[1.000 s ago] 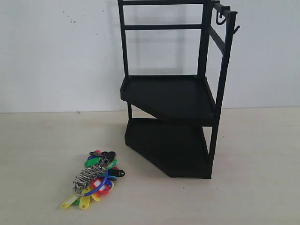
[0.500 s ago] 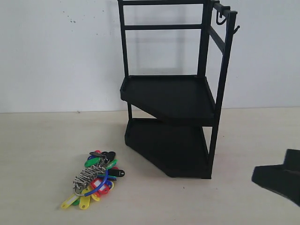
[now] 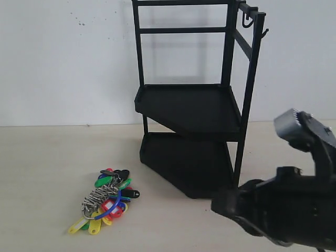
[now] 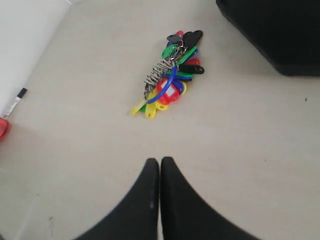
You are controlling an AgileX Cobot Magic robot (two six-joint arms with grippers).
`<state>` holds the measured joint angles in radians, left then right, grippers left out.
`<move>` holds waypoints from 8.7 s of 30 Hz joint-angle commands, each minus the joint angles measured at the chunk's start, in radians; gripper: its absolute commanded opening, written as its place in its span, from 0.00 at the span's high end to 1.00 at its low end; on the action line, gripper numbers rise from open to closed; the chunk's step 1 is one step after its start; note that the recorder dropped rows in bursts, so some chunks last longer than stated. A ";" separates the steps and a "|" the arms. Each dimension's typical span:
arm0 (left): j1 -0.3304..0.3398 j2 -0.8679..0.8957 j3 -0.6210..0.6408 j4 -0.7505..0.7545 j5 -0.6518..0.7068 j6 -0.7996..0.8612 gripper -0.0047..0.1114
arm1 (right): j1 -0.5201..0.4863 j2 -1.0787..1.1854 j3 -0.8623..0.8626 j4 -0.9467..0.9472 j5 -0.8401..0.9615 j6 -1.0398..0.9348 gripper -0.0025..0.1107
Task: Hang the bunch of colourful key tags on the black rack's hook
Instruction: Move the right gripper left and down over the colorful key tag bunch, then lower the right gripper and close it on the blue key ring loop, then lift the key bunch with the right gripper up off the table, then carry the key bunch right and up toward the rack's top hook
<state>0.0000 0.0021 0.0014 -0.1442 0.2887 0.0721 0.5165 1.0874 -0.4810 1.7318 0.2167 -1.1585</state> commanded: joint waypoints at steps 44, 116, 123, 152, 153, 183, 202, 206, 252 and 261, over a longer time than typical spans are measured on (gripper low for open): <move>-0.001 -0.002 -0.001 0.003 -0.004 0.003 0.92 | 0.169 0.986 -0.769 0.013 -0.086 0.386 0.68; -0.001 -0.002 -0.001 0.003 -0.004 0.003 0.92 | 0.150 1.189 -0.978 0.013 -0.059 0.488 0.69; -0.001 -0.002 -0.001 0.003 -0.004 0.003 0.92 | 0.150 1.189 -0.978 0.013 -0.053 0.472 0.96; -0.001 -0.002 -0.001 0.003 -0.004 0.003 0.92 | 0.151 0.741 -0.901 -0.234 -0.008 0.161 0.98; -0.001 -0.002 -0.001 0.003 -0.004 0.003 0.92 | 0.151 0.707 -0.873 -0.250 -0.028 0.158 0.98; -0.001 -0.002 -0.001 0.003 -0.004 0.003 0.92 | 0.151 -0.334 -0.229 -0.121 -0.334 -0.151 0.98; -0.001 -0.002 -0.001 0.003 -0.004 0.003 0.92 | 0.156 -0.281 -0.140 0.013 -0.345 -0.265 0.98; -0.001 -0.002 -0.001 0.003 -0.004 0.003 0.92 | 0.156 -0.277 -0.140 0.013 -0.482 -0.282 0.98; -0.001 -0.002 -0.001 0.003 -0.004 0.003 0.92 | 0.149 -0.037 -0.330 -0.161 -1.021 -0.674 0.98; -0.001 -0.002 -0.001 0.003 -0.004 0.003 0.92 | 0.002 0.031 -0.363 -0.240 -0.901 -0.443 0.98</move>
<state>0.0000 0.0021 0.0014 -0.1442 0.2887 0.0721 0.5963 1.1222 -0.8321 1.5288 -0.7415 -1.6867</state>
